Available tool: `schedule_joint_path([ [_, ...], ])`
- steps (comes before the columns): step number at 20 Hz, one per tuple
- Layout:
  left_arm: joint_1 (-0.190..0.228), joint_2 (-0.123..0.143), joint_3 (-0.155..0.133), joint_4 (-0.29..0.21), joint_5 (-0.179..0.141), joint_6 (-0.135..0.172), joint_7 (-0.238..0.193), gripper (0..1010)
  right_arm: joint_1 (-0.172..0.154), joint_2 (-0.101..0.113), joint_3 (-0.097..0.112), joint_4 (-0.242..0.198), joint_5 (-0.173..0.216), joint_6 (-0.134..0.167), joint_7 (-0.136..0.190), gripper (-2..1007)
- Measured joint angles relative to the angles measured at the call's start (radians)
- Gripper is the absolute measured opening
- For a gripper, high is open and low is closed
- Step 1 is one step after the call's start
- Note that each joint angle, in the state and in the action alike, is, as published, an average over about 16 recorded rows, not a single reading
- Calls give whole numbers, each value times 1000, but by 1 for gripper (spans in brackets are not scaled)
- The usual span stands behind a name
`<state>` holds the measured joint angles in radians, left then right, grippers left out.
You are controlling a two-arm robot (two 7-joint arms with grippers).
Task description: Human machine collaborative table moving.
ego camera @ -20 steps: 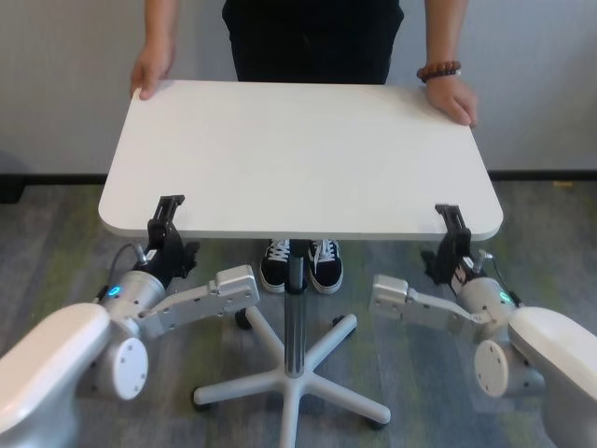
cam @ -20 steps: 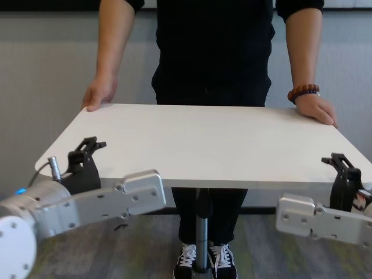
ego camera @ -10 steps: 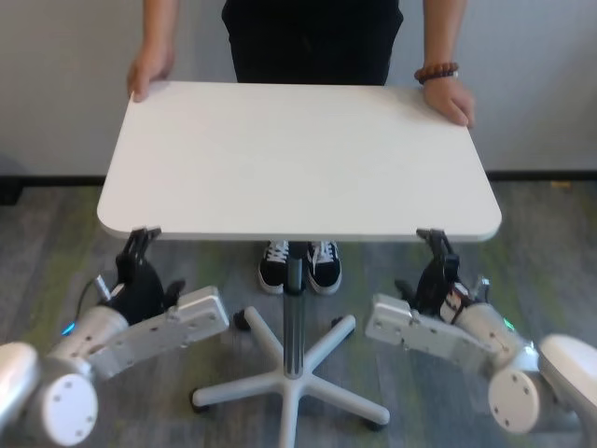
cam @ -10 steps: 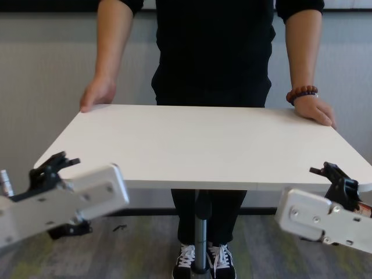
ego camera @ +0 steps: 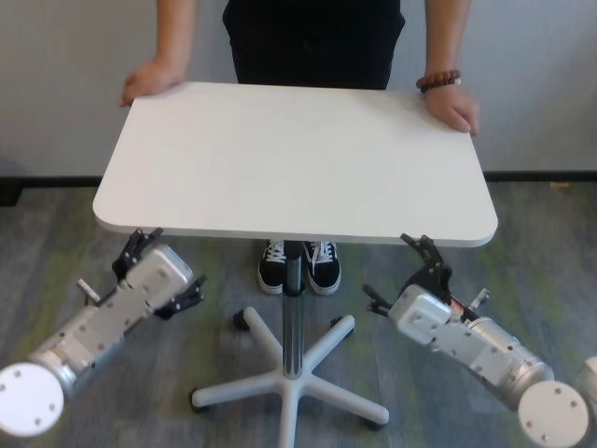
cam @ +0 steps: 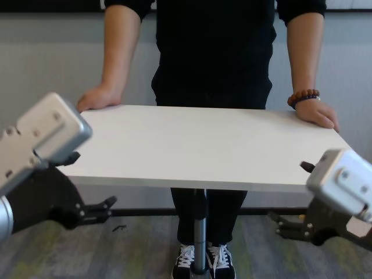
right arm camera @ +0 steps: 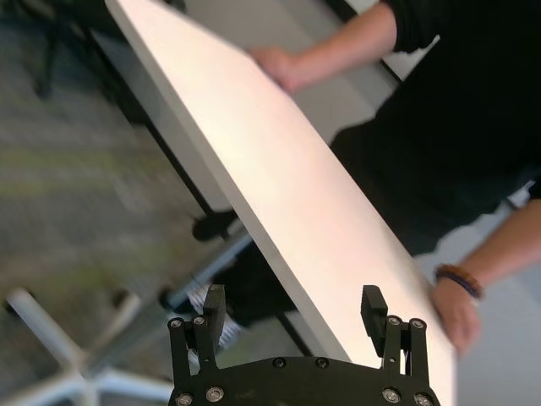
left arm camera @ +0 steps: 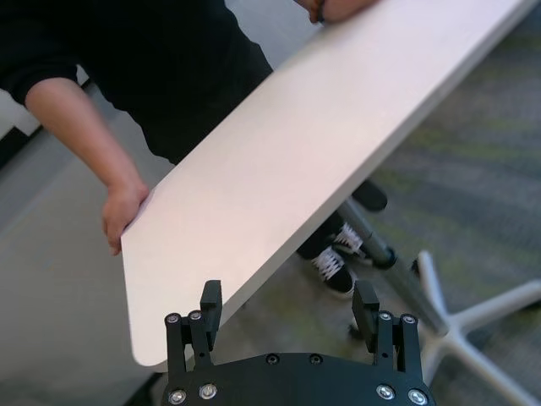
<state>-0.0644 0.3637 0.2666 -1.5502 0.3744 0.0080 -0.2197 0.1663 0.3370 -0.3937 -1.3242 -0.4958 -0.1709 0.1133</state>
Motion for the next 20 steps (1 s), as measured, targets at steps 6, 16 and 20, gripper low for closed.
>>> schedule_joint_path([
  [6,44,-9,-59,-72,-133,0,-36,1000,-21,2,25,-35,131,-111,60,1002],
  [16,208,39,-146,-280,-184,-5,-14,1000,-136,41,43,-244,178,-149,68,1002],
  [20,265,58,-168,-347,-164,-18,-1,1000,-189,53,50,-335,165,-131,57,1002],
])
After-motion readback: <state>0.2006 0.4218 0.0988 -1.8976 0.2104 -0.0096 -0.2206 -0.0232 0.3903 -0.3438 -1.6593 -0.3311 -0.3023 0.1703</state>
